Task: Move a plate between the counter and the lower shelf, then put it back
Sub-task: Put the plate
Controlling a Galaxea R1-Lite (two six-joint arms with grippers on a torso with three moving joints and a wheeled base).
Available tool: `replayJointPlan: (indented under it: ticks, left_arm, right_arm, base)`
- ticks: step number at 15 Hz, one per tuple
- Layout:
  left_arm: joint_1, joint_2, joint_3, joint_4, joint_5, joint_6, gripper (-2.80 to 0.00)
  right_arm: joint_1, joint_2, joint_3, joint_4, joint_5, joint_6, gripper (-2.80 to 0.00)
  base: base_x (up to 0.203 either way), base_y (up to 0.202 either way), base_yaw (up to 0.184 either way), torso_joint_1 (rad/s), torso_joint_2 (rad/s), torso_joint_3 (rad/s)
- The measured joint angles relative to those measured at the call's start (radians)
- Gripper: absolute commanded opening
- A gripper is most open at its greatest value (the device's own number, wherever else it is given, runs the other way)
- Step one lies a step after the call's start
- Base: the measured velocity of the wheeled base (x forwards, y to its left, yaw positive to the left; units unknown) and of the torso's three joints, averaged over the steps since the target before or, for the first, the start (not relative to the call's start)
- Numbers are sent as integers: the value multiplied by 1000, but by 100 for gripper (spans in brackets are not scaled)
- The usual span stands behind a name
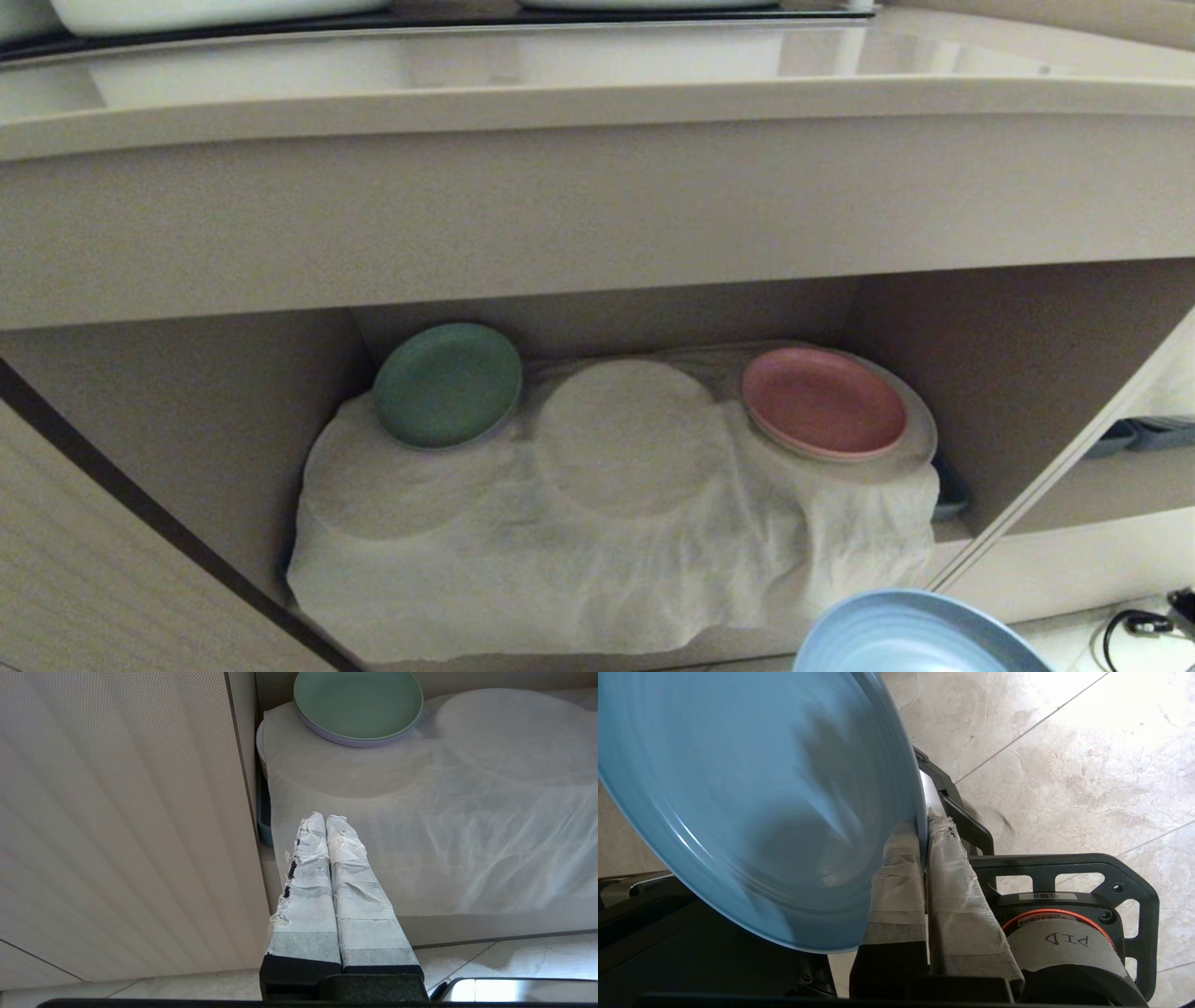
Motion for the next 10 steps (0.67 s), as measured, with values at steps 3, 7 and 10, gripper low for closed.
replayJointPlan:
  ticks: [3, 7, 10]
  left_arm:
    - [0, 0, 0, 0, 0, 0, -280]
    - [0, 0, 0, 0, 0, 0, -280]
    - [0, 0, 0, 0, 0, 0, -280]
  right_arm:
    - [0, 0, -3, 0, 3, 0, -280]
    - [0, -3, -2, 1, 5, 0, -280]
    - [0, -5, -1, 3, 4, 0, -280]
  base:
    - [0, 0, 0, 0, 0, 0]
    - [0, 0, 0, 0, 0, 0]
    - [0, 0, 0, 0, 0, 0]
